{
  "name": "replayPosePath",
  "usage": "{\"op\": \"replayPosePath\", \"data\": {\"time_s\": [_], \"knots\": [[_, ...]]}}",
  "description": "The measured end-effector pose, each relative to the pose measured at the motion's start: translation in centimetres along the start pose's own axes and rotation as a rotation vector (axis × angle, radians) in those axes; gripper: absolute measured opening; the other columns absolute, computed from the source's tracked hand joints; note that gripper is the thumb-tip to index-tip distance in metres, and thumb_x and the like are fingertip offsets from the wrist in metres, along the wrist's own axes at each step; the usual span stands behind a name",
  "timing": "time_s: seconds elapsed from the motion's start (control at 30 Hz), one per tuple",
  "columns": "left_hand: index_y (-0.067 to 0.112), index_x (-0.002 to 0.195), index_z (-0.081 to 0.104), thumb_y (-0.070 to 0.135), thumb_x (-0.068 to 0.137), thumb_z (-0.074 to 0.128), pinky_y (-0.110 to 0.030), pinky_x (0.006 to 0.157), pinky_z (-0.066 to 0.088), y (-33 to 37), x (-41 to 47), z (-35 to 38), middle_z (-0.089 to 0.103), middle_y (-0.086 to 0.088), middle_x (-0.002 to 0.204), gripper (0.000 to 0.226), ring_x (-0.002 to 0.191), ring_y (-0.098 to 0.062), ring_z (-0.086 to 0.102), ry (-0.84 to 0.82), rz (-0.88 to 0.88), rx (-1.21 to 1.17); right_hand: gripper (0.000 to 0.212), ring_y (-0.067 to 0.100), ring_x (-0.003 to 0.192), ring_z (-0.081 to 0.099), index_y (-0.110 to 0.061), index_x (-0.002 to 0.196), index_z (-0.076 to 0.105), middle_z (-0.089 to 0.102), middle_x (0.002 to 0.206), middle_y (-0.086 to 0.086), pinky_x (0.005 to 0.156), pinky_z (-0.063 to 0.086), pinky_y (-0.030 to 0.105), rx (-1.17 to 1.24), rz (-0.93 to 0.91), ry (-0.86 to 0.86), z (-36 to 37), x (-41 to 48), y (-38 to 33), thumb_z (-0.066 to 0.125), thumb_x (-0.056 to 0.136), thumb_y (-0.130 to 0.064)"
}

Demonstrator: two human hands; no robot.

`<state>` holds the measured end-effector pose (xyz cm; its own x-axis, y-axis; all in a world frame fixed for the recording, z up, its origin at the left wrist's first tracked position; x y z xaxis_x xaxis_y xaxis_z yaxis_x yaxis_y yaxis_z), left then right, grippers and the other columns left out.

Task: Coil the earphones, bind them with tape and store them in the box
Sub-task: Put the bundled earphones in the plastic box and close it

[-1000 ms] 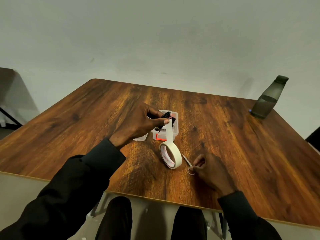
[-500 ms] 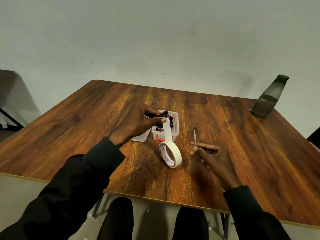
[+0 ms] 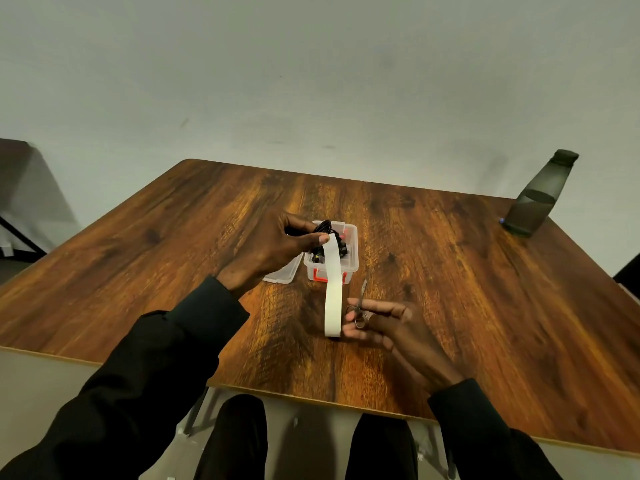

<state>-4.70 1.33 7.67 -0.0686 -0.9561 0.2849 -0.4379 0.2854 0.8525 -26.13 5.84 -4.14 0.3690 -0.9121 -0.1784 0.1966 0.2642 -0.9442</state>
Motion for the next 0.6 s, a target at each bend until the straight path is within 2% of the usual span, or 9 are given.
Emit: {"op": "replayPosePath", "data": {"time_s": [0.07,0.17,0.27,0.37,0.5,0.6], "knots": [[0.01,0.1,0.08,0.016,0.091,0.074,0.0,0.072,0.045,0.1,0.0,0.1,0.073,0.021,0.079,0.013,0.075,0.008,0.069,-0.009,0.008,-0.002,0.031,0.034,0.096,0.076,-0.002,0.118,0.069,0.075,0.113,0.021,0.082,0.064,0.036,-0.04,-0.013,-0.01,0.2,-0.3,0.3,0.063,0.089,0.005],[0.008,0.1,0.08,0.016,0.091,0.074,0.0,0.071,0.045,0.1,-0.1,0.2,0.073,0.021,0.076,0.013,0.074,0.008,0.069,-0.021,0.005,-0.02,0.031,0.032,0.096,0.076,-0.007,0.116,0.07,0.076,0.112,0.016,0.081,0.064,0.037,-0.108,-0.068,0.006,0.0,-0.3,-0.1,0.062,0.09,0.008],[0.008,0.101,0.081,0.016,0.091,0.074,0.001,0.072,0.044,0.3,-0.1,0.4,0.074,0.017,0.082,0.014,0.075,0.009,0.068,-0.022,0.017,-0.015,0.035,0.024,0.091,0.077,-0.016,0.113,0.073,0.076,0.107,0.012,0.076,0.064,0.031,-0.343,-0.19,0.055,-0.5,0.0,-2.0,0.065,0.089,0.007],[0.008,0.102,0.08,0.016,0.091,0.074,0.002,0.071,0.042,0.4,0.0,0.6,0.073,0.011,0.085,0.015,0.076,0.012,0.067,-0.02,0.025,0.012,0.036,0.014,0.08,0.075,-0.014,0.117,0.073,0.074,0.101,0.01,0.072,0.061,0.022,-0.574,-0.264,0.081,-0.9,0.6,-4.5,0.071,0.086,0.005],[0.011,0.101,0.08,0.019,0.091,0.074,0.004,0.07,0.041,0.5,0.2,0.8,0.073,0.011,0.088,0.014,0.078,0.015,0.065,-0.021,0.021,0.033,0.042,0.006,0.085,0.071,-0.02,0.119,0.073,0.075,0.098,-0.004,0.074,0.059,0.022,-0.918,-0.28,0.02,-0.8,2.0,-7.2,0.084,0.079,-0.012],[0.015,0.099,0.081,0.02,0.091,0.074,0.005,0.069,0.04,0.5,0.4,0.9,0.073,0.01,0.089,0.012,0.077,0.016,0.064,-0.023,0.012,0.041,0.044,0.0,0.085,0.069,-0.02,0.117,0.074,0.072,0.095,-0.013,0.072,0.059,0.022,-1.036,-0.305,-0.014,-0.5,2.6,-8.4,0.087,0.076,-0.015]]}}
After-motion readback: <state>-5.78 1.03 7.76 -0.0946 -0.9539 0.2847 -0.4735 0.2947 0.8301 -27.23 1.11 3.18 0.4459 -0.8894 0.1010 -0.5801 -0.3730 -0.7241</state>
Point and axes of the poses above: each hand's wrist, its own x-axis towards the middle knuckle, its own z-axis out of the palm, y = z × x, the point moved 8 cm from there along x, towards the middle knuckle
